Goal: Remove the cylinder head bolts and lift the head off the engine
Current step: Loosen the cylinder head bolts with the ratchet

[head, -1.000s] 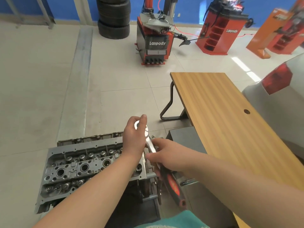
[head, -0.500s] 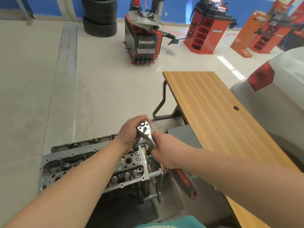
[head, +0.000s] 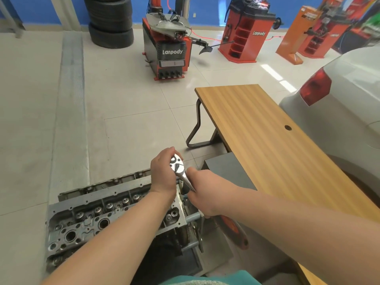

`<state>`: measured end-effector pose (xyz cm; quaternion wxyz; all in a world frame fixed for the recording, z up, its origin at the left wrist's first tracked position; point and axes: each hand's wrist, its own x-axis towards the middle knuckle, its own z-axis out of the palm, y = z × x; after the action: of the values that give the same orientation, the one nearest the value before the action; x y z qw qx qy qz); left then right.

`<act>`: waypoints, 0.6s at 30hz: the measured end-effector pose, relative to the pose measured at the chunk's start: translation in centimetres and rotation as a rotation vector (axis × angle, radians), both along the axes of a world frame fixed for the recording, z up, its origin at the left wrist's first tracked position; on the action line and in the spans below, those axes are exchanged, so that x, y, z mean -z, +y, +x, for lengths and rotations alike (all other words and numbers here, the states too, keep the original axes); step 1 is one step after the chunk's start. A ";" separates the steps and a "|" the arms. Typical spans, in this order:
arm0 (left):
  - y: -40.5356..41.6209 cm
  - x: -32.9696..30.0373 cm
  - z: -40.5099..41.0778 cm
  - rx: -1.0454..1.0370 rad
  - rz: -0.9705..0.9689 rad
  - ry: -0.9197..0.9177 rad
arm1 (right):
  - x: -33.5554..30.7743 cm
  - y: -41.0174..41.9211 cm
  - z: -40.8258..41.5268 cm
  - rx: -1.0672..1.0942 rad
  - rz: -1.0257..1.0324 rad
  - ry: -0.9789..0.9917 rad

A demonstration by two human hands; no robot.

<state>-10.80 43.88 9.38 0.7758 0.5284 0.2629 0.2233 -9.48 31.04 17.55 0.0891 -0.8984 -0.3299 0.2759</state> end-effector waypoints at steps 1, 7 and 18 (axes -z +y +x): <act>-0.1 0.1 0.1 -0.016 -0.011 -0.001 | 0.0 0.0 0.0 -0.003 0.000 0.002; -0.6 0.4 0.2 -0.087 -0.023 0.023 | -0.1 0.0 0.4 -0.037 -0.006 -0.029; 1.0 0.5 -0.8 0.152 0.109 0.072 | 2.3 -7.2 -1.1 0.343 0.335 1.264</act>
<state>-11.57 44.89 8.92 0.7507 0.5959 0.2370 0.1586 -10.61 23.87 15.24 0.4456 -0.5779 -0.1053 0.6756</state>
